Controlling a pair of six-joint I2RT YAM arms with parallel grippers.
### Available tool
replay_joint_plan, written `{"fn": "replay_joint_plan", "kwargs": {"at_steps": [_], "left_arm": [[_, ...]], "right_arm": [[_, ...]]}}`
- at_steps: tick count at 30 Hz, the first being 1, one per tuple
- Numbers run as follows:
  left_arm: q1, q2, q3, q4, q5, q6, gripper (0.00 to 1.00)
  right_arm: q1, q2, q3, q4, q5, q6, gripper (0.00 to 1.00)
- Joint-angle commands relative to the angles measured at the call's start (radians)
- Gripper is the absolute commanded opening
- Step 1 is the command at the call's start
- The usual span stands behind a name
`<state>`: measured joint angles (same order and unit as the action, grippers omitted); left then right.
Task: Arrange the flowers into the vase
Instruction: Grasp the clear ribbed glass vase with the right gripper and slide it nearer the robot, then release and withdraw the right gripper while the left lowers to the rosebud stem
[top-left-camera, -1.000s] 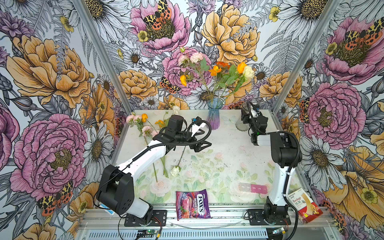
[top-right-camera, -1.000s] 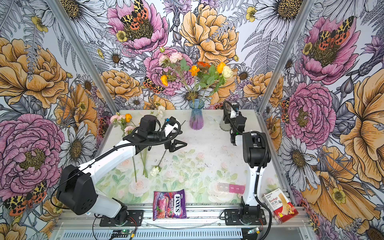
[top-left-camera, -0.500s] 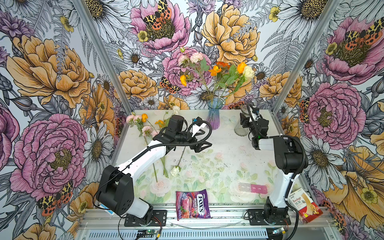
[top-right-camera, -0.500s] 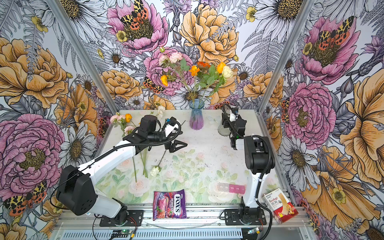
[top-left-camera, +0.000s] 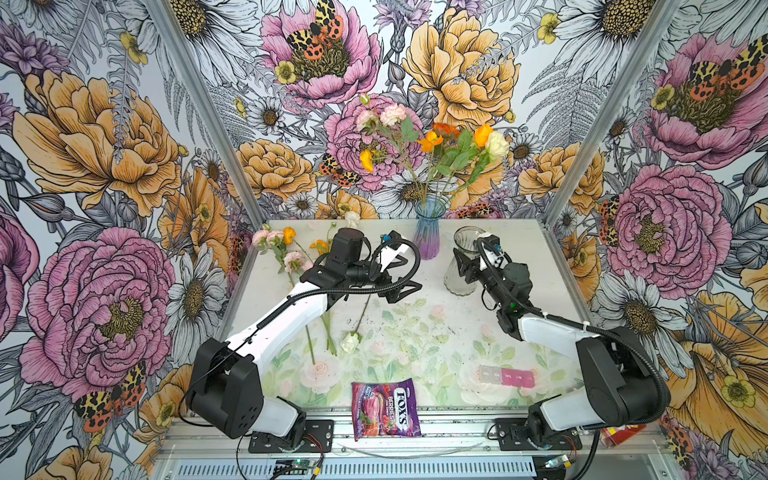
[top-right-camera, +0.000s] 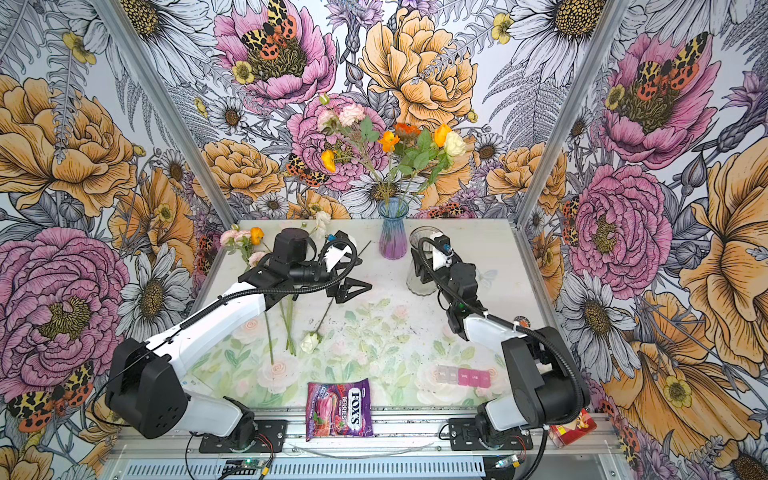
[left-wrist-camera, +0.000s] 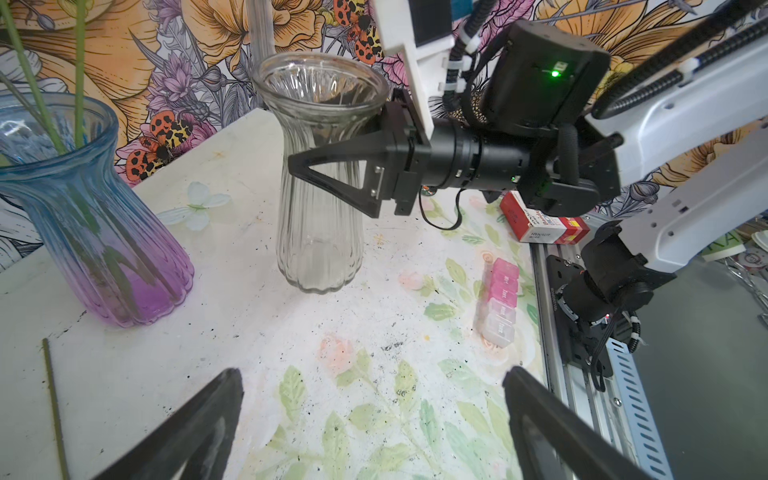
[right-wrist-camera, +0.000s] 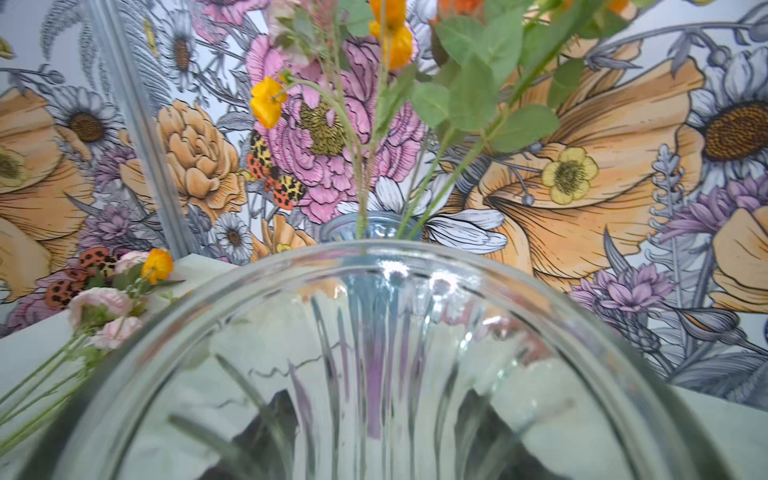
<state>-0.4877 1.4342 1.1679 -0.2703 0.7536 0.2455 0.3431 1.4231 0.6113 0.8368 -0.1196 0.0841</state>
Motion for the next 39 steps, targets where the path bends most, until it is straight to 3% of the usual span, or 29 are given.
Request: {"fn": "replay_joint_plan", "kwargs": {"at_steps": [1, 3, 7, 16, 24, 39], "left_arm": [[0.030, -0.049, 0.054, -0.022, 0.042, -0.029, 0.99], [0.044, -0.077, 0.054, -0.067, 0.050, -0.015, 0.99], [0.015, -0.140, 0.027, -0.133, -0.051, 0.085, 0.99], [0.020, -0.162, 0.128, -0.422, -0.084, 0.243, 0.99], [0.057, -0.132, 0.153, -0.458, -0.035, 0.238, 0.99], [0.084, -0.115, 0.159, -0.458, -0.013, 0.229, 0.99]], "right_arm": [[0.090, -0.091, 0.001, 0.119, 0.081, -0.030, 0.38], [0.141, -0.096, -0.007, 0.120, 0.106, -0.031, 0.38], [0.224, -0.075, -0.029, 0.155, 0.152, -0.029, 0.38], [0.334, 0.035, -0.085, 0.323, 0.224, -0.030, 0.38], [0.388, 0.181, -0.065, 0.476, 0.279, -0.046, 0.38], [0.387, 0.283, -0.020, 0.524, 0.305, -0.037, 0.40]]}}
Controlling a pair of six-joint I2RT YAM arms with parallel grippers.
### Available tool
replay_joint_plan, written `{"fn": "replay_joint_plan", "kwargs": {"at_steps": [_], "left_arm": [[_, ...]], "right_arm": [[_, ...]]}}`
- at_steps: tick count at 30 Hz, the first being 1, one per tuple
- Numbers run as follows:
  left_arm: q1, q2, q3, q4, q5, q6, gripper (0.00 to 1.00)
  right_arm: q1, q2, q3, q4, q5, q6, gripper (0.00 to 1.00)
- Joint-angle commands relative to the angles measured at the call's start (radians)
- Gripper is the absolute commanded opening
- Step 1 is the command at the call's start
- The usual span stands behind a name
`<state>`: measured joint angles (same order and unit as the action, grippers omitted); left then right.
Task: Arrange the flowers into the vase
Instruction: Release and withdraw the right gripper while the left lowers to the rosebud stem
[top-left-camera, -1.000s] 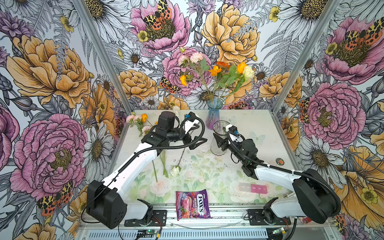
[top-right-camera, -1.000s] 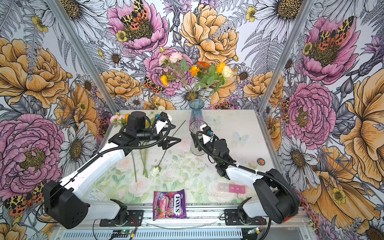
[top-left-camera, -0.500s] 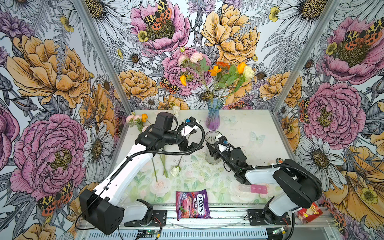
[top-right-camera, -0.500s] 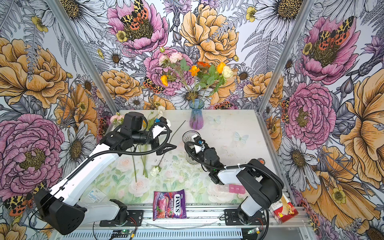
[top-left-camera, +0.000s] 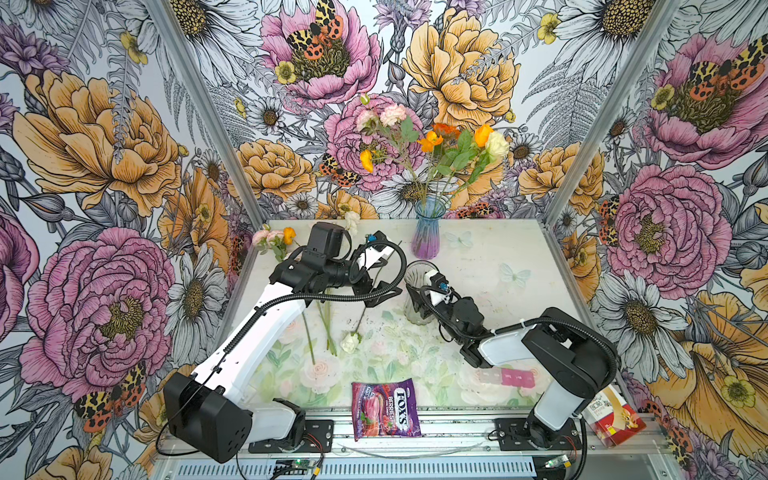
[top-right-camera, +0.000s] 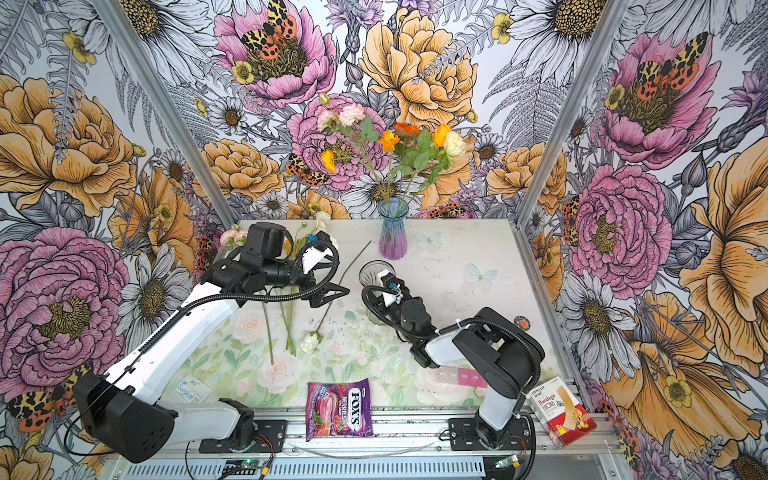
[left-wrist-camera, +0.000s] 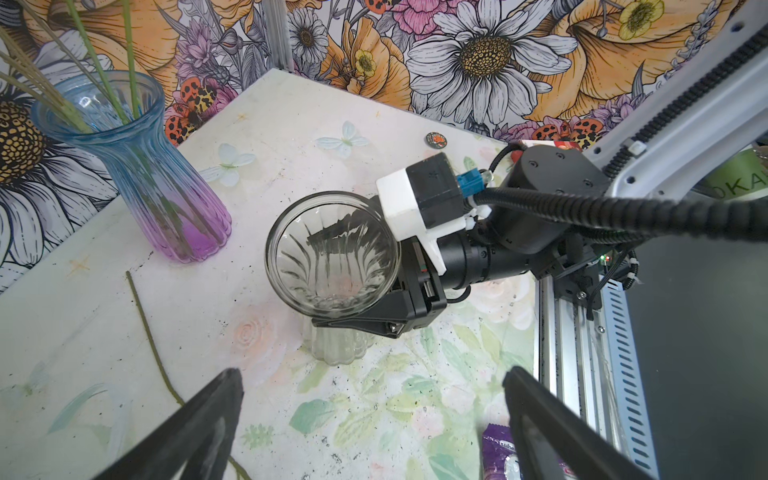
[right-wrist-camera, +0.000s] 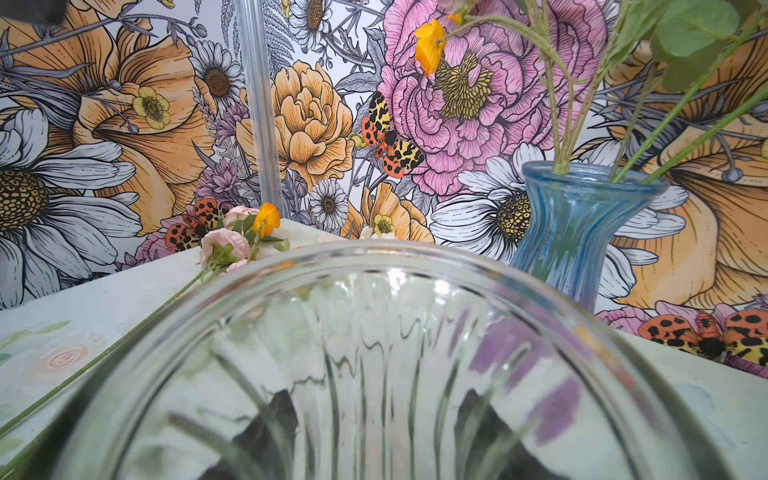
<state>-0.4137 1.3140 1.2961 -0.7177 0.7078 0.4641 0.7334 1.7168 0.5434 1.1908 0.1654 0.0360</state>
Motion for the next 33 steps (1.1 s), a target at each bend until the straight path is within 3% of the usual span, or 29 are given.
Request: {"fn": "replay_joint_plan", "kwargs": {"at_steps": [1, 17, 27, 30, 33], "left_arm": [[0.010, 0.007, 0.031, -0.011, 0.032, 0.011, 0.99], [0.018, 0.005, 0.031, -0.011, 0.038, 0.011, 0.99], [0.027, 0.012, 0.035, -0.010, 0.045, 0.006, 0.99], [0.036, 0.022, 0.046, 0.013, -0.024, -0.034, 0.99], [0.057, 0.059, 0.050, 0.074, -0.210, -0.135, 0.99]], "right_arm": [[-0.003, -0.010, 0.045, 0.170, 0.020, 0.016, 0.41], [-0.012, -0.037, 0.017, 0.104, 0.014, 0.033, 0.76], [-0.012, -0.080, 0.010, -0.001, 0.000, 0.027, 0.89], [-0.012, -0.124, 0.002, -0.088, -0.005, 0.022, 0.98], [-0.012, -0.194, -0.018, -0.212, -0.022, 0.026, 0.99]]}}
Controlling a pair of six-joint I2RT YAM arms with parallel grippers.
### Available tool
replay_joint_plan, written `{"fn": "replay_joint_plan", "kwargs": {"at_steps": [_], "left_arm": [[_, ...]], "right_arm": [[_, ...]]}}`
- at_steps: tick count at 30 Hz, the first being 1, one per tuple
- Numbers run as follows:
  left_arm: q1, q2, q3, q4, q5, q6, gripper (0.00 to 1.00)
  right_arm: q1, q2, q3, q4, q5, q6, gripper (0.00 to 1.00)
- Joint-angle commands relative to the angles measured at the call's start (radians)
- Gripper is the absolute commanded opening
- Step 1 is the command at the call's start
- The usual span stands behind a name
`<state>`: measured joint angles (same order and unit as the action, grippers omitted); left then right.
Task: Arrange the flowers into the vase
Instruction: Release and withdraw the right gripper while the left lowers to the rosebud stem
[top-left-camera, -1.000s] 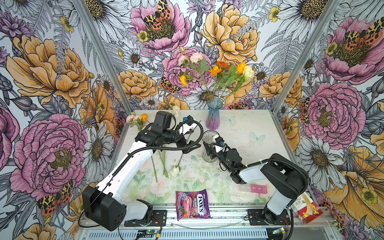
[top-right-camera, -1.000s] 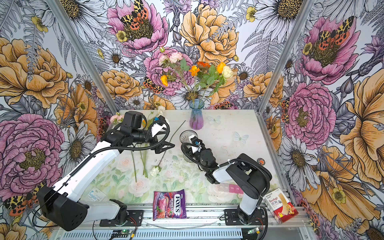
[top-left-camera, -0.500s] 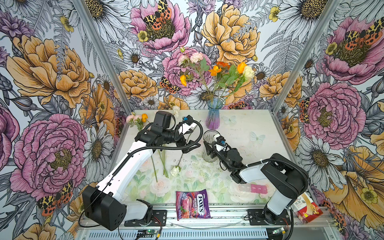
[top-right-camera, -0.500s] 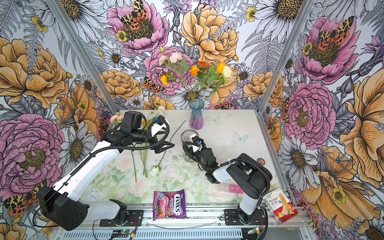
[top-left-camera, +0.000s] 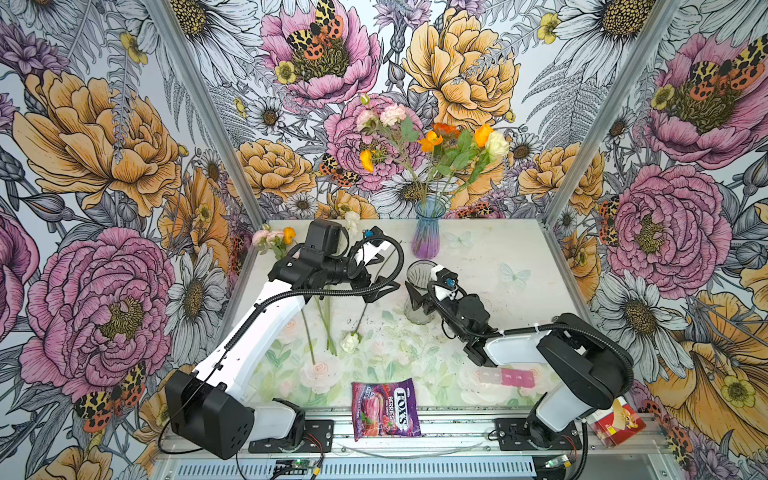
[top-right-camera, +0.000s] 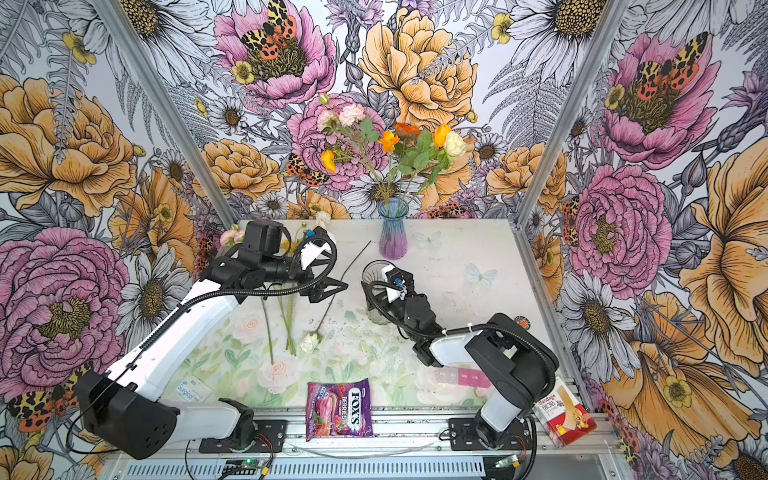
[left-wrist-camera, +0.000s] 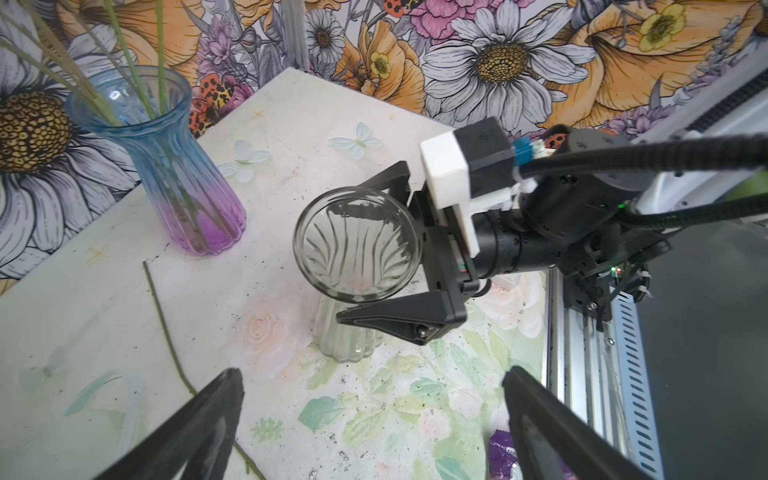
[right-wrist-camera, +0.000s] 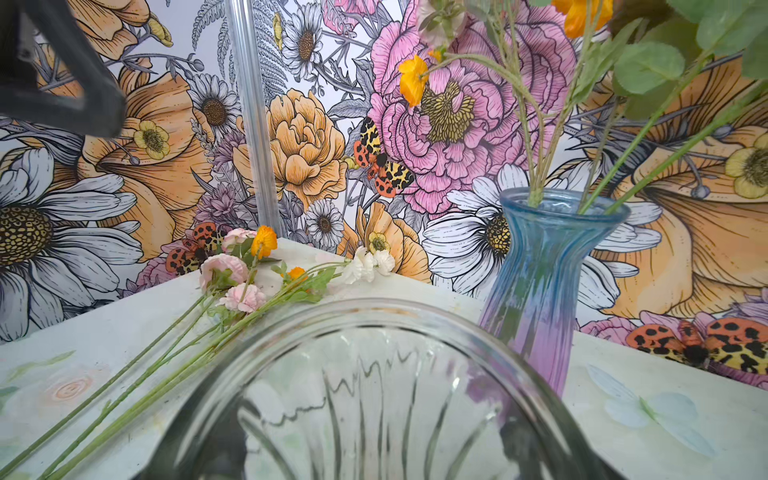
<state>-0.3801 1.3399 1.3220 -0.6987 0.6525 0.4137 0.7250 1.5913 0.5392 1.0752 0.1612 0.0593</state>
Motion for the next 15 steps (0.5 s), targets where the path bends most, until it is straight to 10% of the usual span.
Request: {"fn": "replay_joint_plan", "kwargs": {"at_steps": [1, 9, 15], "left_arm": [[0.038, 0.060, 0.037, 0.057, -0.225, -0.121, 0.99], [0.177, 0.314, 0.163, -0.034, -0.415, -0.383, 0.96], [0.118, 0.532, 0.251, -0.193, -0.549, -0.390, 0.69]], "right_arm": [[-0.004, -0.100, -0.022, -0.152, -0.023, 0.012, 0.99], [-0.003, -0.416, -0.161, -0.512, 0.003, 0.110, 0.99], [-0.007, -0.585, -0.124, -0.764, -0.037, 0.078, 1.00]]}}
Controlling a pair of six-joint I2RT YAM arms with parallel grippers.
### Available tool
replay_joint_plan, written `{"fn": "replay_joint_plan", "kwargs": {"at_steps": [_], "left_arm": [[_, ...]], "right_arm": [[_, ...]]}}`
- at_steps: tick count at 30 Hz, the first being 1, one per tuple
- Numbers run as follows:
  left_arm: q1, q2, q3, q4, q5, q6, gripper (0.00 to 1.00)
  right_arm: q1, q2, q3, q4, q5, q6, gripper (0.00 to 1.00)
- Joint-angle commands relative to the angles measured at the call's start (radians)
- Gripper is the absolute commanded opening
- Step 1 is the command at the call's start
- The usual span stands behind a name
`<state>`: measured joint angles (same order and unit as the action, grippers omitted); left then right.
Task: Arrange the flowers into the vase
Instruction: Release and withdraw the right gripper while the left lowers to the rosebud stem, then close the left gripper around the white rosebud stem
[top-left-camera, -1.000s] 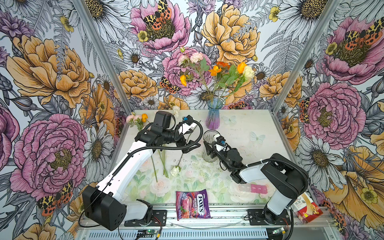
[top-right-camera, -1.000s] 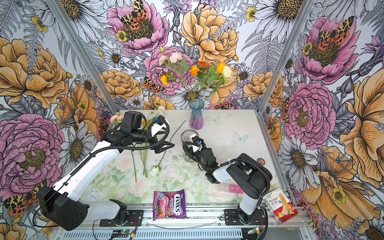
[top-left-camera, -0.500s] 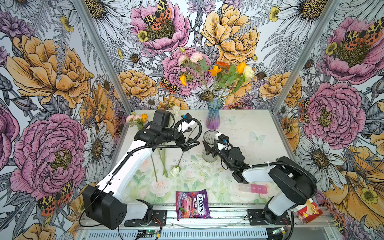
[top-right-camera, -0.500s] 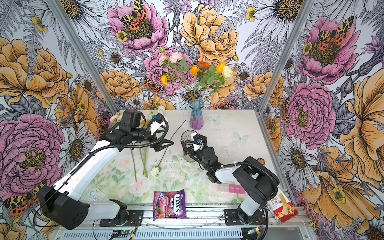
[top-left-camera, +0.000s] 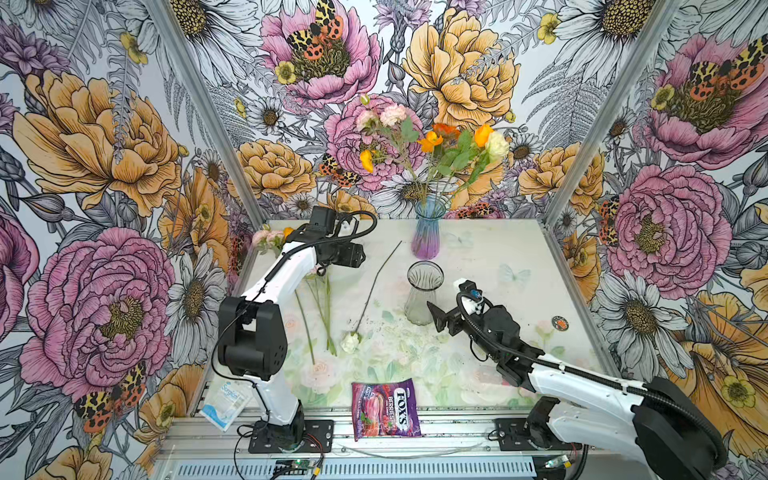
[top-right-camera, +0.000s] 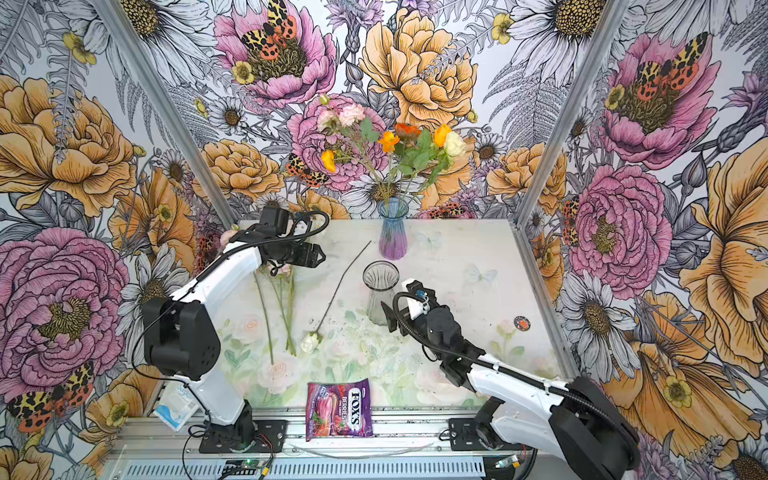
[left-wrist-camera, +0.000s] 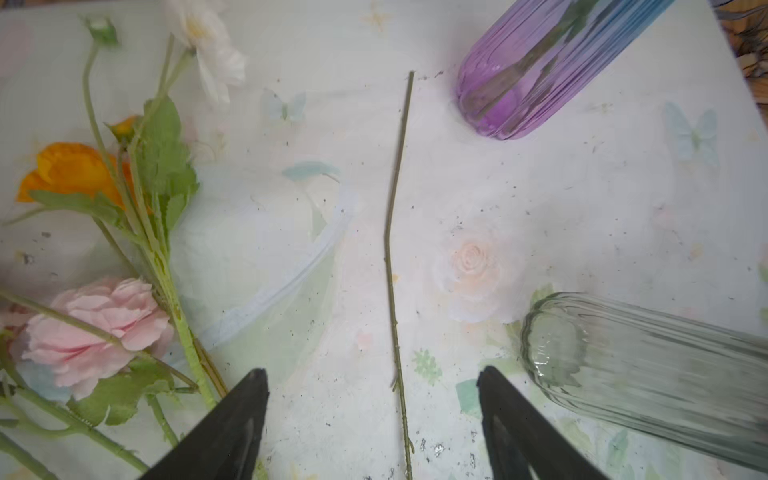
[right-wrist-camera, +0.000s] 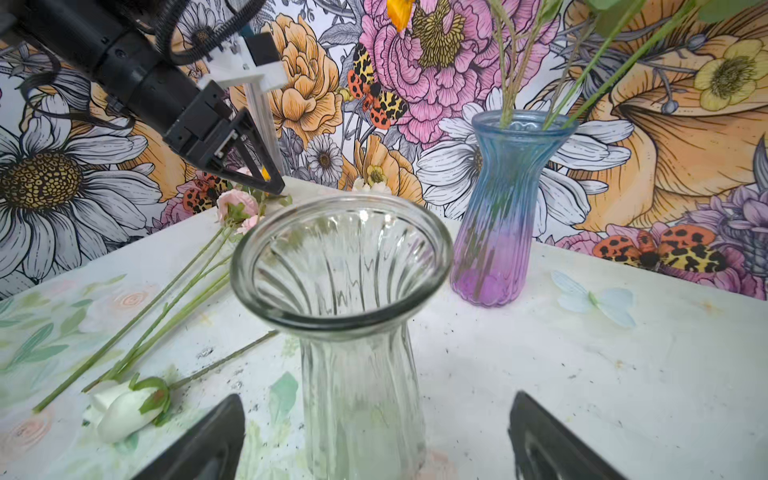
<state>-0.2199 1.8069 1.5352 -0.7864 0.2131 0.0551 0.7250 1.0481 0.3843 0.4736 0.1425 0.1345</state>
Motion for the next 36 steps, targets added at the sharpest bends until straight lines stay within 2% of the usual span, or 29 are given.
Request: {"fn": "replay_joint_plan", "kwargs": {"at_steps": [1, 4, 10, 14, 20, 24, 36], "left_arm": [[-0.066, 0.097, 0.045, -0.128, -0.147, -0.028, 0.65], [-0.130, 0.179, 0.055, -0.162, -0.212, -0.042, 0.53], [-0.174, 0.204, 0.038, -0.183, -0.166, -0.114, 0.28], [-0.215, 0.148, -0.021, -0.180, -0.244, -0.149, 0.27], [-0.206, 0.140, -0.113, -0.161, -0.231, -0.144, 0.26], [-0.217, 0.141, -0.123, -0.152, -0.218, -0.149, 0.22], [-0.239, 0.162, -0.144, -0.152, -0.250, -0.166, 0.24]], "right_arm": [[-0.005, -0.066, 0.032, -0.190, -0.032, 0.008, 0.99], [-0.004, -0.143, 0.040, -0.302, -0.063, 0.042, 0.99], [0.038, -0.286, 0.039, -0.534, -0.143, 0.125, 0.99], [0.083, -0.369, -0.014, -0.557, -0.145, 0.186, 0.99], [0.100, -0.390, -0.041, -0.556, -0.148, 0.176, 1.00], [0.100, -0.380, -0.037, -0.556, -0.158, 0.166, 0.99], [0.102, -0.378, -0.033, -0.523, -0.171, 0.168, 1.00]]}}
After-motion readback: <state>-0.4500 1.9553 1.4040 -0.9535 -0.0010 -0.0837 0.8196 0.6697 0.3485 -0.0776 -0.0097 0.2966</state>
